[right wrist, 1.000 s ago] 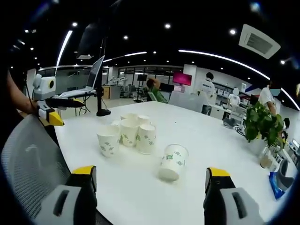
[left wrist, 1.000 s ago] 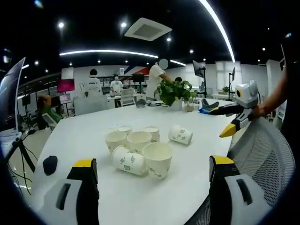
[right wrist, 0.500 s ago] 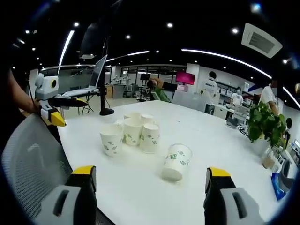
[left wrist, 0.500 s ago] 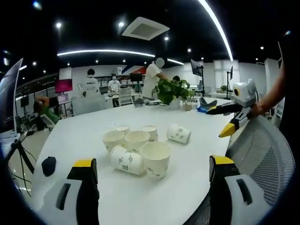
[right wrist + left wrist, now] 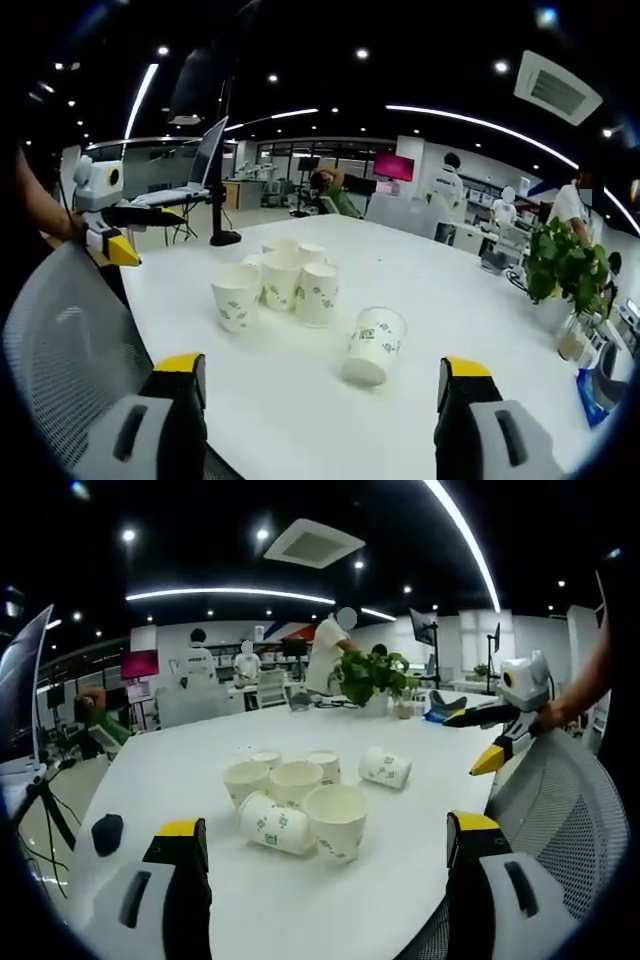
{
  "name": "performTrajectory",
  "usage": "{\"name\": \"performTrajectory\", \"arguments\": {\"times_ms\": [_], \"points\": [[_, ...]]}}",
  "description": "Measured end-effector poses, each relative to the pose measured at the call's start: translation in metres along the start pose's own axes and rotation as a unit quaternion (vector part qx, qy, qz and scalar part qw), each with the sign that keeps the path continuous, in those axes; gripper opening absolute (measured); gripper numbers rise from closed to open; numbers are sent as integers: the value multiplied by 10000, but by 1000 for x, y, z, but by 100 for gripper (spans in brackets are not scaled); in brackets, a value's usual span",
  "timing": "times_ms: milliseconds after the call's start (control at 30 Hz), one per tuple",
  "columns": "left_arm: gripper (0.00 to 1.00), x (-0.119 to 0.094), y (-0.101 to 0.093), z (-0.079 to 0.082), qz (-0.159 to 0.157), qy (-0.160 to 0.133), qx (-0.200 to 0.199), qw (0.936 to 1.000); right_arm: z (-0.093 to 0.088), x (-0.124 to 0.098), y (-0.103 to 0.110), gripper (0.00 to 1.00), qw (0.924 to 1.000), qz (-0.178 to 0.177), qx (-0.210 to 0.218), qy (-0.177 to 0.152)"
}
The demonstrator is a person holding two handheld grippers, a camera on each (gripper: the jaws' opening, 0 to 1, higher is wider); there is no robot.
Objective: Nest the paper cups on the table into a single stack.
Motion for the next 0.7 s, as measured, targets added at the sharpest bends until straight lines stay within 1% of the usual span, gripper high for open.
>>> {"name": "performTrajectory", "arguments": {"times_ms": [467,700], "points": [[99,-1,0,2,9,-13,0,10000,1,0,-1,98,10000,-40,-11,-32],[99,0,-4,1,-78,7,30,10000,0,0,1,98,10000,-10,-32,20]]}}
Point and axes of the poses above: the point that each gripper's makers call its tool centre point, and the gripper's own axes: x roughly forward along the fingers, y roughly to its left, z roughly out of its top, the point moved 1 cm from there along -x, roughly backward along the fingers, and after that the axes turned 15 degrees about x, right-handed, at the moved point
